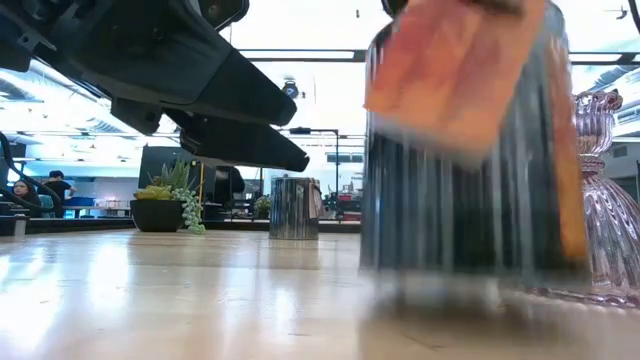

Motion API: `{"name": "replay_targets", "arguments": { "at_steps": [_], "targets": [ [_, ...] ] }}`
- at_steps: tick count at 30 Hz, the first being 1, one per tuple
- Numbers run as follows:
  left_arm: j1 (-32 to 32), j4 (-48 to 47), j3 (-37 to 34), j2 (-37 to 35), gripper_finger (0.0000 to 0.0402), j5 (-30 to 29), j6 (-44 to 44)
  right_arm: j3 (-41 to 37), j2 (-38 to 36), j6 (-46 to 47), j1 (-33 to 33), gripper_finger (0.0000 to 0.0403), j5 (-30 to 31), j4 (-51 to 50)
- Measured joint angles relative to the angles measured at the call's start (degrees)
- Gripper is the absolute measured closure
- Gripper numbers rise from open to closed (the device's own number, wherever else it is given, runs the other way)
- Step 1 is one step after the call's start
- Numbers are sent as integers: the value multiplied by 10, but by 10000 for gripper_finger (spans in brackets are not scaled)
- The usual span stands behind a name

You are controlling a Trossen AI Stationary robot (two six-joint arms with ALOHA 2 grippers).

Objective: Pick & Place candle stick holders
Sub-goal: Put the orange scented candle on the shelf

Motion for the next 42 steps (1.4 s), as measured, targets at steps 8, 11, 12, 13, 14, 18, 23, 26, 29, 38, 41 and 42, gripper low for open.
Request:
{"name": "replay_targets", "arguments": {
  "at_steps": [8,11,12,13,14,18,23,26,29,38,41,42],
  "targets": [
    [0,0,0,0,65,0,-8,0,-102,-14,-43,402,37,-77],
    [0,0,0,0,65,6,-12,1,-156,-18,-68,403,50,-124],
    [0,0,0,0,65,10,-12,1,-173,-18,-79,403,58,-141],
    [0,1,0,0,65,14,-14,1,-191,-18,-90,403,68,-158],
    [0,1,0,0,65,19,-15,1,-209,-17,-104,403,80,-175],
    [0,1,0,0,65,24,-15,2,-283,-14,-165,403,115,-233],
    [0,1,0,0,65,24,-14,2,-356,-20,-249,403,146,-302],
    [3,1,0,0,65,24,-10,2,-383,-34,-305,403,150,-329],
    [10,1,0,0,65,19,-10,2,-395,-56,-358,403,147,-347],
    [21,9,0,0,65,13,-8,2,-390,-177,-534,403,98,-352],
    [21,10,0,0,65,12,-8,2,-391,-197,-578,403,79,-352],
    [21,10,0,0,65,13,-8,2,-390,-206,-588,403,73,-352]
  ]
}}
